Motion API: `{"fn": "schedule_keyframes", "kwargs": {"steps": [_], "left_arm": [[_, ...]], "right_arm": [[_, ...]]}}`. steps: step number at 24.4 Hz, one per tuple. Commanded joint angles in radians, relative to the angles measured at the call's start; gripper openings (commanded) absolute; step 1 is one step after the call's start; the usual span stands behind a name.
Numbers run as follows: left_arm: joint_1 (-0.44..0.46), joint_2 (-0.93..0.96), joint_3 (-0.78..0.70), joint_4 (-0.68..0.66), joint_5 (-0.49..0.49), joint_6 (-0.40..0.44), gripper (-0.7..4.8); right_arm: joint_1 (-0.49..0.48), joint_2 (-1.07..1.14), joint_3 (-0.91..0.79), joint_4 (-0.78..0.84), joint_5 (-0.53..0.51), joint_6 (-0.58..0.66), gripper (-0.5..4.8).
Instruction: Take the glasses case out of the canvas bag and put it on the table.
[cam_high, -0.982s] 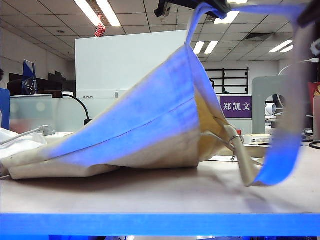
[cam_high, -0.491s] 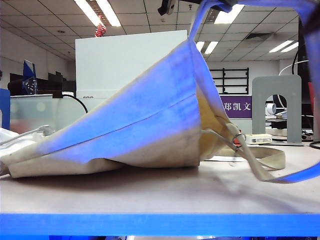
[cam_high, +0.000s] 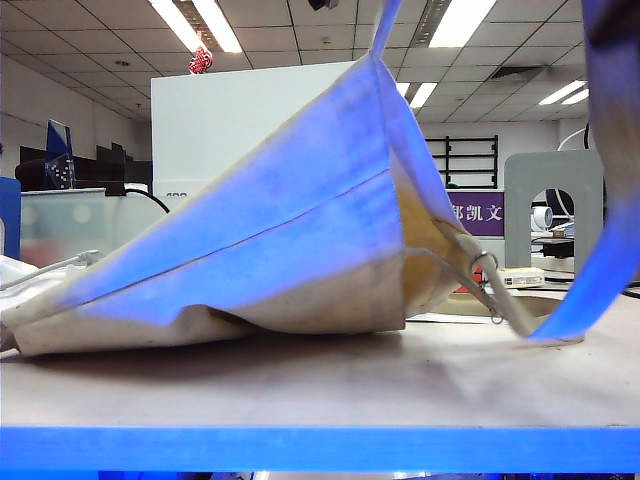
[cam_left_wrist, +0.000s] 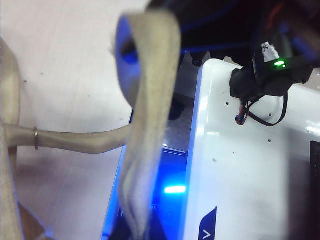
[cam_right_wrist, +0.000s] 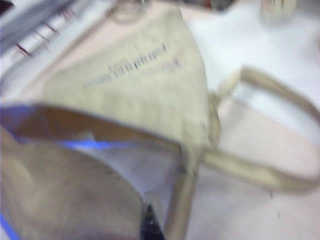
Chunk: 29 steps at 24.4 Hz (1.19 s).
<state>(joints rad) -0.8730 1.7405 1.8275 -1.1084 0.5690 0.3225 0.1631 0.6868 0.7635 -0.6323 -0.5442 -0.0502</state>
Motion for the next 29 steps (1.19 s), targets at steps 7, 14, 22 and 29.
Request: {"fn": "schedule_keyframes", "kwargs": {"steps": [7,14,22,29], "left_arm": [[-0.003,-0.008,0.003,0.145,0.119,-0.018,2.46],[-0.003,-0.007,0.003,0.176,0.103,-0.024,4.07],[-0.004,0.026,0.003,0.261,0.174,-0.079,4.45],[-0.005,0.114,0.003,0.246,0.298,-0.155,4.45]], "right_arm": [[0.072,0.095,0.040,-0.011,-0.037,-0.005,-0.07],[0.100,0.086,0.041,-0.003,-0.035,-0.007,-0.07],[0.101,0.087,0.055,0.001,-0.064,-0.008,-0.07],[0.101,0.092,0.122,-0.004,-0.064,-0.014,-0.07]]}}
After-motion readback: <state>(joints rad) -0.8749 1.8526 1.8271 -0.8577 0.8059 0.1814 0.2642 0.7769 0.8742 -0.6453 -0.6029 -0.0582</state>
